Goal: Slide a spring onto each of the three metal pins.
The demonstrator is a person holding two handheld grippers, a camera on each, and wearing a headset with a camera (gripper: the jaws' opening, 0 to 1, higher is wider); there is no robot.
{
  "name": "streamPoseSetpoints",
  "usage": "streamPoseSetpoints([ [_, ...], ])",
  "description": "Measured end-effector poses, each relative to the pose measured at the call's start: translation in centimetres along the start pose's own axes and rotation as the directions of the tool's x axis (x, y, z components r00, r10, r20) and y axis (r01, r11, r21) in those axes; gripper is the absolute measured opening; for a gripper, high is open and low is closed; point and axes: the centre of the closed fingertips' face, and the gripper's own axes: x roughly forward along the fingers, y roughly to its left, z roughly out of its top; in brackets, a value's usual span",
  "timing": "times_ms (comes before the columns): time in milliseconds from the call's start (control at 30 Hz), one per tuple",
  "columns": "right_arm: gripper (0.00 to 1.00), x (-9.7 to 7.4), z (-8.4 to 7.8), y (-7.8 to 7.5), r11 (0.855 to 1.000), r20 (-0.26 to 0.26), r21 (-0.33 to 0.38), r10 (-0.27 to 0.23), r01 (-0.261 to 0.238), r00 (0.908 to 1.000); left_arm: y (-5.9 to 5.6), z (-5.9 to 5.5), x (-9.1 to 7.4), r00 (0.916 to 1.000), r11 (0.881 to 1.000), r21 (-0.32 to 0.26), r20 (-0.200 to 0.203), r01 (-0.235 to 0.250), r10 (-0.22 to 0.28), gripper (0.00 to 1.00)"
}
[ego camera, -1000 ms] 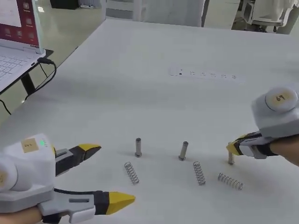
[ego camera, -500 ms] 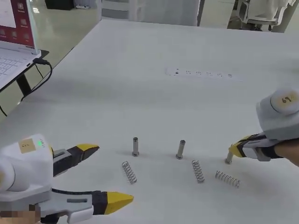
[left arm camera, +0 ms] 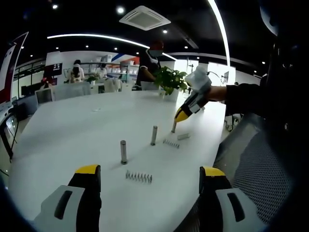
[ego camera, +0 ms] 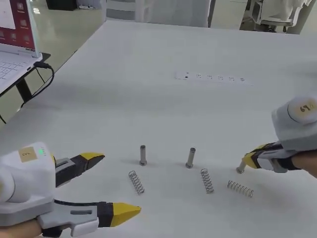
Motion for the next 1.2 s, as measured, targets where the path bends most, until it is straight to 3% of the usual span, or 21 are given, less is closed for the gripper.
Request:
streamPoseSetpoints([
  [533, 0.10, -0.8, -1.7, 0.1, 1.000, -0.016, 0.006, 0.000, 0.000, 0.9999, -0.1, 0.1, 0.0, 1.0000, 1.000, 0.001, -0.001, 0.003, -0.003, 0.80],
  [800, 0.10, -1.3, -2.2, 1.3, 0.999, -0.038, -0.021, 0.036, -0.037, 0.9986, -0.2, 0.2, 0.1, 1.0000, 1.000, 0.004, 0.001, 0.004, -0.004, 0.80],
  [1200, 0.11, -0.9, -2.0, 3.7, 0.986, -0.084, -0.123, 0.098, -0.108, 0.9916, -0.3, 0.3, 0.1, 1.0000, 1.000, 0.002, 0.007, 0.005, -0.005, 0.80],
])
